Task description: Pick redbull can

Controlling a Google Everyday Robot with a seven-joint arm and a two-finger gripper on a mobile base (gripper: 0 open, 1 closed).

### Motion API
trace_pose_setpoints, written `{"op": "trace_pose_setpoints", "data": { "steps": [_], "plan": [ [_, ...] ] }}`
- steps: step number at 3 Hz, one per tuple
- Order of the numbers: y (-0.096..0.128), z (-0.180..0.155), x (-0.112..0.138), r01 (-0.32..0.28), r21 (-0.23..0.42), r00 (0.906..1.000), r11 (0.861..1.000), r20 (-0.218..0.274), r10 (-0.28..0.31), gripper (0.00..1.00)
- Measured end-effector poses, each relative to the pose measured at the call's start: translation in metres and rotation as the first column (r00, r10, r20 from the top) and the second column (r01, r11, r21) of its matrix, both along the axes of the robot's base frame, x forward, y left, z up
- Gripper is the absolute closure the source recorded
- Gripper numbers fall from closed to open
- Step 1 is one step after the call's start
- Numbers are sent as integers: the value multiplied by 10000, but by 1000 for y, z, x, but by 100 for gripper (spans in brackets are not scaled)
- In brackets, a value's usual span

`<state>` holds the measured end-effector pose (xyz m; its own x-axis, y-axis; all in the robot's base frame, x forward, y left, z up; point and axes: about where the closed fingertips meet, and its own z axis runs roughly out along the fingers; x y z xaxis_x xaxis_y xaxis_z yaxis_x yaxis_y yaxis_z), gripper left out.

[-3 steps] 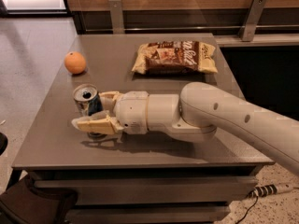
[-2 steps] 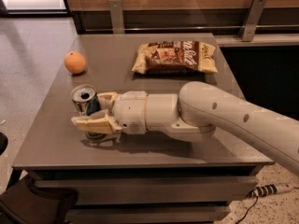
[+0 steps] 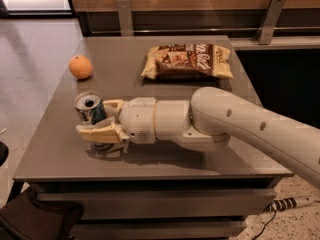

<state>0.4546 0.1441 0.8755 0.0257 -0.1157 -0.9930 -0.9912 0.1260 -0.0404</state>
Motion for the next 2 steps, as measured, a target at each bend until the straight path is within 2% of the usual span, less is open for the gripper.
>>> {"op": "trace_pose_setpoints", "data": {
  "steps": [1,2],
  "plan": [
    [2,8,2,-210,229,9996,9995,195,206,100],
    [-1,36,6,-445,487,9955,9978,860,402,100]
  ]
}}
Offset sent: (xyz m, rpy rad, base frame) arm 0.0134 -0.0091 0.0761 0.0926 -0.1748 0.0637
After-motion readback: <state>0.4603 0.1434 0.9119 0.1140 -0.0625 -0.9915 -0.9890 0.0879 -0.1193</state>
